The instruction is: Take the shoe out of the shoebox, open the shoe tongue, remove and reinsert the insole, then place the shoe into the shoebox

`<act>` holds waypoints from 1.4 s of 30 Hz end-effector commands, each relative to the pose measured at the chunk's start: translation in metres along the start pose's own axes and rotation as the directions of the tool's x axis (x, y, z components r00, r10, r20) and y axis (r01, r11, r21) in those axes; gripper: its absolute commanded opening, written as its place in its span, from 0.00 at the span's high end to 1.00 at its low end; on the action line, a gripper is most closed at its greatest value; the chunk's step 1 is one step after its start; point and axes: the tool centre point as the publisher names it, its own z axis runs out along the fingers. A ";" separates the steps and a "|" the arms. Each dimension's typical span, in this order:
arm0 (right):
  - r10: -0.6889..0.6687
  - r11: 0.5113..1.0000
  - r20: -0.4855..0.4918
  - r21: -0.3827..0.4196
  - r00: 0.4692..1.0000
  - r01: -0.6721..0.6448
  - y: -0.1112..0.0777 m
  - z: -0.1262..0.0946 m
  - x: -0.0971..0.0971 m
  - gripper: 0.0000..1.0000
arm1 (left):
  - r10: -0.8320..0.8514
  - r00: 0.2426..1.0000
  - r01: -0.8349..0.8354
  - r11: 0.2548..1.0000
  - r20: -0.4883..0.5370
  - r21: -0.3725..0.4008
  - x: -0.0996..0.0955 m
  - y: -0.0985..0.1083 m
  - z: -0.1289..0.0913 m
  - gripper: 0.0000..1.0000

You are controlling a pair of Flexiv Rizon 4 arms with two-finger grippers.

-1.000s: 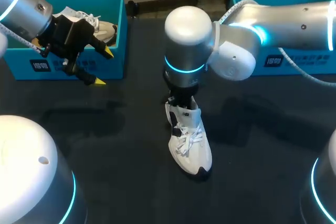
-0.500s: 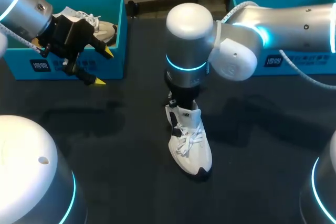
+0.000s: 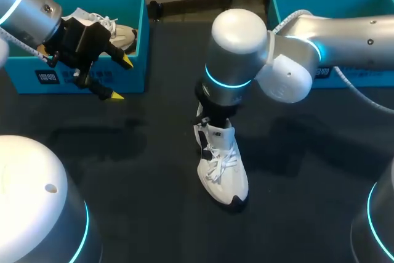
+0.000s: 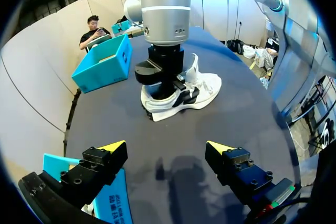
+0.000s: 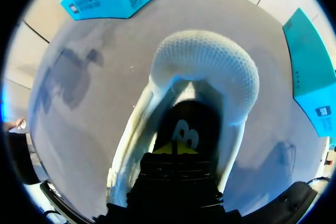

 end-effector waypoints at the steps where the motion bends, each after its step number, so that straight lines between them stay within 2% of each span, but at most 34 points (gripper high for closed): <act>1: -0.014 1.000 -0.022 0.002 1.000 0.014 0.013 0.028 0.004 1.00 | 0.001 1.000 -0.001 1.000 0.001 -0.002 0.001 0.000 -0.001 0.00; 5: -0.043 0.999 -0.038 0.000 0.998 0.043 0.023 0.034 0.011 1.00 | 0.001 1.000 -0.001 1.000 0.001 -0.002 0.001 0.000 -0.001 0.00; 14: -0.064 0.998 -0.018 0.027 0.998 0.064 0.022 0.033 0.014 1.00 | 0.001 1.000 -0.001 1.000 0.001 -0.002 0.001 0.000 -0.001 0.00; 20: -0.045 0.998 0.011 0.035 0.999 0.044 0.016 0.019 0.005 1.00 | 0.001 1.000 -0.001 1.000 0.001 -0.002 0.001 0.000 -0.001 0.00; 26: -0.015 0.998 0.025 0.057 1.000 0.014 0.015 -0.007 0.001 1.00 | 0.001 1.000 -0.001 1.000 0.001 -0.002 0.001 0.000 -0.001 0.00; 32: 0.029 0.994 -0.008 0.109 1.000 -0.028 0.014 -0.029 0.000 1.00 | 0.001 1.000 -0.001 1.000 0.001 -0.002 0.001 0.000 -0.001 0.00; 42: 0.073 0.982 -0.033 0.176 0.997 -0.066 0.006 -0.051 0.002 1.00 | 0.001 1.000 -0.001 1.000 0.001 -0.002 0.001 0.000 -0.001 0.00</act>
